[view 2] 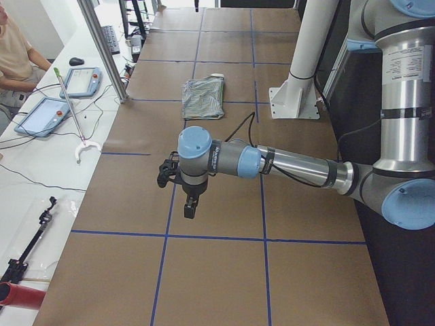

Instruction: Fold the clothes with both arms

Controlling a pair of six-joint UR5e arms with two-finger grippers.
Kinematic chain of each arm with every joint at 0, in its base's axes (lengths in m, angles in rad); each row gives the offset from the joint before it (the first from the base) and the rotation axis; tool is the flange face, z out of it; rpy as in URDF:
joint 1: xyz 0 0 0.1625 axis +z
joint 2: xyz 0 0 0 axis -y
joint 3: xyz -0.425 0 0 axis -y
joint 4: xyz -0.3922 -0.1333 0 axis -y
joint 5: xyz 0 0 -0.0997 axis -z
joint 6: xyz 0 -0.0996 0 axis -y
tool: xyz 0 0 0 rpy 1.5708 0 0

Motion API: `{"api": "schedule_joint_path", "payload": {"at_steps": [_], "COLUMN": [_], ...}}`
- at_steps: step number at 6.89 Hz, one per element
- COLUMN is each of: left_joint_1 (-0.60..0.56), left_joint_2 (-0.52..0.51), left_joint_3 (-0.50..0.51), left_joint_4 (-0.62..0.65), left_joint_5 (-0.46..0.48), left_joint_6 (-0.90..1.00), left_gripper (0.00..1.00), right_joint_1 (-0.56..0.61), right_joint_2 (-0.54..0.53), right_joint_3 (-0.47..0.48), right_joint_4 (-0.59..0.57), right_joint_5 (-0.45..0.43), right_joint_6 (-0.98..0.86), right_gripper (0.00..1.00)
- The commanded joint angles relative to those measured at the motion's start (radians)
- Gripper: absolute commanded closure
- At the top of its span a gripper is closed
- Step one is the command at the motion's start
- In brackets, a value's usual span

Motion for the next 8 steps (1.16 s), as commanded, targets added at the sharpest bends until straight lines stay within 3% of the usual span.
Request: {"api": "schedule_joint_path", "payload": {"at_steps": [1,3,8], "left_joint_1": [0.009,0.009,0.009], "left_joint_2": [-0.003,0.000,0.002], "left_joint_3": [-0.011,-0.009,-0.020], "left_joint_4": [0.023,0.030,0.028], "left_joint_5": [0.014,0.009,0.003], "left_joint_6": [0.002,0.000,-0.003], "left_gripper": [0.00,0.00,0.00], "right_joint_1": [-0.005,-0.009,-0.009], "right_joint_2": [-0.071,-0.137,-0.223], "right_joint_3": [0.117,0.110,0.118], "right_joint_4": [-0.099,-0.005,0.011], "right_joint_5": [-0.003,-0.005,-0.002], "right_joint_6": [-0.009,-0.008,-0.008], "right_gripper": [0.00,0.00,0.00]}}
